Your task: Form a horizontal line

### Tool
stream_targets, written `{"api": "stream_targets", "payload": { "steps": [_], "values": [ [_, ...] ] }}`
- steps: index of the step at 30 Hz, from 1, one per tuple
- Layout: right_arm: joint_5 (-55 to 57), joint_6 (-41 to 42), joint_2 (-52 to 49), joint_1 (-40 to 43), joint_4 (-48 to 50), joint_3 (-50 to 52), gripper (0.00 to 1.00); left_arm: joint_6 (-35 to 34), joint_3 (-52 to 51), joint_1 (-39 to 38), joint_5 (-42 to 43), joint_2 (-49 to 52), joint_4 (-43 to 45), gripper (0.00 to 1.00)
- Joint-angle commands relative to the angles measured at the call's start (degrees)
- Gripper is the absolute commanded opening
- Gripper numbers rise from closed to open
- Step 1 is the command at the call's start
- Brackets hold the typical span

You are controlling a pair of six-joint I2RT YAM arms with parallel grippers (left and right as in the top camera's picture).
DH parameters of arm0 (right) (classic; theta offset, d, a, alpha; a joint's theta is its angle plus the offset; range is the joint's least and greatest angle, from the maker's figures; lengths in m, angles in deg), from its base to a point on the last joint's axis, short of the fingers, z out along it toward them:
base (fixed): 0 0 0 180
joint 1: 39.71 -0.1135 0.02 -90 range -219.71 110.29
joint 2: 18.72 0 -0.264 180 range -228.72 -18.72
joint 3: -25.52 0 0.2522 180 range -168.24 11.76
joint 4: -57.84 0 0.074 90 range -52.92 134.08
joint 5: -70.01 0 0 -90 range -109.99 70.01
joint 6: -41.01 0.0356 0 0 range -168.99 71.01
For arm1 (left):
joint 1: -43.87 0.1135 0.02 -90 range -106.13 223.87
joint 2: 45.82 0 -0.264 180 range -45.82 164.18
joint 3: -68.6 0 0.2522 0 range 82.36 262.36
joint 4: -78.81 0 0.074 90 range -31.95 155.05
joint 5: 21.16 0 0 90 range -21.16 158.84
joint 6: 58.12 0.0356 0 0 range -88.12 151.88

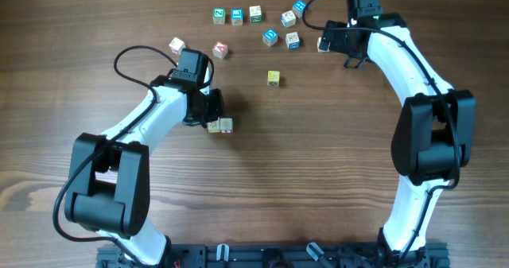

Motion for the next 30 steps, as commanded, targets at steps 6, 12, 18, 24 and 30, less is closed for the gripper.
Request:
{"api": "stream_targets", "payload": {
  "steps": [6, 12, 18, 24, 30],
  "values": [
    [0.74, -0.52, -1.49, 0.02, 0.11, -0.31, 1.0, 0.09, -0.13, -0.26, 0.87, 0.63, -0.09, 0.04],
    [0.74, -0.5, -1.49, 0.02, 0.13, -0.31, 1.0, -3.19, 0.0, 0.02, -8.61, 0.63, 4.5, 0.04],
    [0.74, -0.5, -1.49, 0.02, 0.13, -0.31, 1.0, -5.95, -0.02, 0.02, -12.04, 0.63, -0.28, 0.04],
    [0.74, -0.48, -1.49, 0.02, 0.13, -0.31, 1.0, -5.68, -0.02, 0.0, -8.35, 0.63, -2.45, 0.04],
    [0.74, -0.48, -1.49, 0.02, 0.13, -0.31, 1.0, -5.27, -0.02, 0.0, -6.8, 0.63, -1.75, 0.04]
  ]
}}
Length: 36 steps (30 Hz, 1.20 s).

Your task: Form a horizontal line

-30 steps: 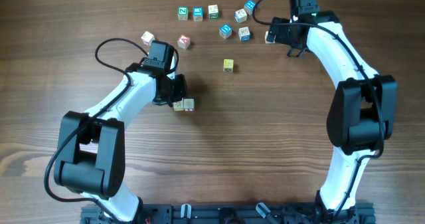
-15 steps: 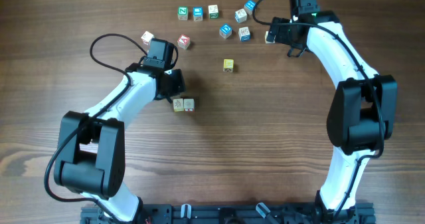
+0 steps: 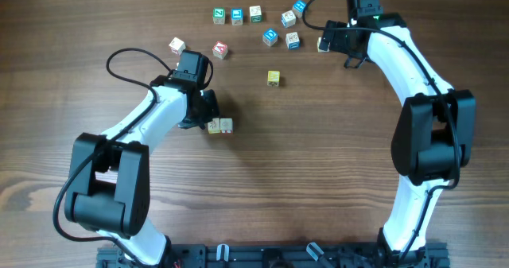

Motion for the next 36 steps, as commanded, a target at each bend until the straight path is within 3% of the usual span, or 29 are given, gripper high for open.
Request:
{"api": "stream_targets", "payload": {
  "steps": [1, 6, 12, 19, 36],
  "values": [
    [0.74, -0.5, -1.49, 0.02, 0.11, -0.31, 1.0, -0.13, -0.02, 0.0, 0.98, 0.59, 0.72, 0.04],
    [0.74, -0.5, -1.49, 0.02, 0.11, -0.31, 1.0, -0.11, -0.02, 0.0, 0.9, 0.59, 1.29, 0.04],
    [0.74, -0.52, -1.49, 0.02, 0.11, -0.31, 1.0, -0.42, -0.02, 0.02, -9.18, 0.59, -0.68, 0.04],
    [0.74, -0.5, -1.49, 0.02, 0.11, -0.31, 1.0, -0.33, -0.02, 0.0, -0.02, 0.59, -2.16, 0.04],
    [0.74, -0.5, -1.49, 0.02, 0.11, -0.31, 1.0, -0.35, -0.02, 0.0, 0.33, 0.59, -2.64, 0.04]
  ]
}}
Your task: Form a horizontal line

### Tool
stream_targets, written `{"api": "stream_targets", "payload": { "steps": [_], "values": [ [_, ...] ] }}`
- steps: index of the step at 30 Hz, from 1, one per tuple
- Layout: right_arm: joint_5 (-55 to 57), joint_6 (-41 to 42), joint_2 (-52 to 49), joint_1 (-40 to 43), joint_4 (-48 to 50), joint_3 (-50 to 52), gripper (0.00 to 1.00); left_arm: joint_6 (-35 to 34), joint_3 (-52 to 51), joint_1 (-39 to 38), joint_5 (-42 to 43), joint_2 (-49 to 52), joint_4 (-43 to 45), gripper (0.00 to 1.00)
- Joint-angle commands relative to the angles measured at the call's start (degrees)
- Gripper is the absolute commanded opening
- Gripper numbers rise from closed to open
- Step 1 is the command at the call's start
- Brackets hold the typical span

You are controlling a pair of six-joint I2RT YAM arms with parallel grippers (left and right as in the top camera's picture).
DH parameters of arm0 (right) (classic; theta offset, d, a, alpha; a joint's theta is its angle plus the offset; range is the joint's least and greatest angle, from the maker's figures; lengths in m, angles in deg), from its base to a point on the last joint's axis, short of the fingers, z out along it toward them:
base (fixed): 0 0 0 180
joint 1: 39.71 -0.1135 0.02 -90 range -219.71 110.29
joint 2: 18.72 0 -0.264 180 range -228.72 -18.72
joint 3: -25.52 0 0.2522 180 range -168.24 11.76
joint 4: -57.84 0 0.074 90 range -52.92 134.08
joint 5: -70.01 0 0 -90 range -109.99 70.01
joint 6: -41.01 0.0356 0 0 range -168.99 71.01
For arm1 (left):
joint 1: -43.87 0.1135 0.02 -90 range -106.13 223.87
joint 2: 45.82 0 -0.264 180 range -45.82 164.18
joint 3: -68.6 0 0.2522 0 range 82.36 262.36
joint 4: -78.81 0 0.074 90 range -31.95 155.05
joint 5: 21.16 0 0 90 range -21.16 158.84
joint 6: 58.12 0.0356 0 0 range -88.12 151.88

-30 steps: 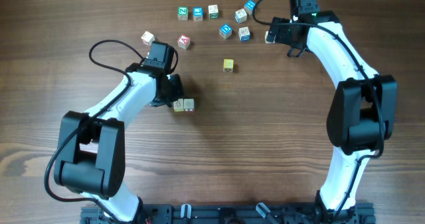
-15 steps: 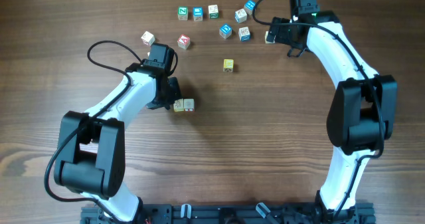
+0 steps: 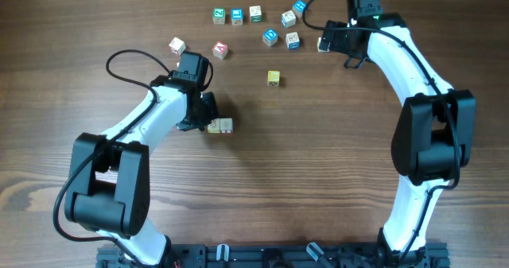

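Two small blocks (image 3: 220, 126) lie side by side, touching, in the middle left of the table. My left gripper (image 3: 202, 115) is just left of them, open and holding nothing. A yellow block (image 3: 273, 78) lies alone further back. Three blocks (image 3: 237, 15) form a short row at the far edge, with several more blocks (image 3: 288, 28) scattered to their right. A red block (image 3: 220, 50) and a pale block (image 3: 176, 45) sit behind the left arm. My right gripper (image 3: 328, 43) rests at the back right with a white piece at its tip; its jaws are hidden.
The left arm's black cable (image 3: 127, 57) loops over the table to its left. The right arm (image 3: 413, 69) runs along the right side. A dark rail (image 3: 270, 256) edges the near side of the wooden table (image 3: 318, 165).
My left gripper has shifted slightly left, away from the pair of blocks. The pair has stayed where it was. The right arm has not moved.
My left gripper first stood right over the left block of the pair. It then sat a little further left, and now it is clear of both blocks, which remain side by side. The other blocks and the right arm kept their places.
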Motion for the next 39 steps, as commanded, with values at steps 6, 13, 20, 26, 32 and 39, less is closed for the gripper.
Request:
{"api": "stream_targets", "payload": {
  "steps": [6, 13, 20, 26, 32, 39],
  "values": [
    [0.74, -0.5, -1.49, 0.02, 0.13, -0.31, 1.0, -0.33, -0.02, 0.0, 3.3, 0.59, -1.9, 0.04],
    [0.74, -0.5, -1.49, 0.02, 0.13, -0.31, 1.0, -0.31, -0.02, 0.02, 0.57, 0.59, -1.9, 0.04],
    [0.74, -0.5, -1.49, 0.02, 0.13, -0.31, 1.0, -0.37, -0.02, 2.47, -11.65, 0.59, -1.9, 0.04],
    [0.74, -0.5, -1.49, 0.02, 0.13, -0.31, 1.0, -0.74, -0.02, 13.42, -11.3, 0.59, -3.34, 0.22],
    [0.74, -0.52, -1.49, 0.02, 0.13, -0.31, 1.0, -3.37, -0.02, 22.62, -10.21, 0.59, -5.11, 1.0],
    [0.74, -0.5, -1.49, 0.02, 0.13, -0.31, 1.0, -3.34, -0.02, 23.17, -10.12, 0.59, -5.07, 1.0]
  ]
}}
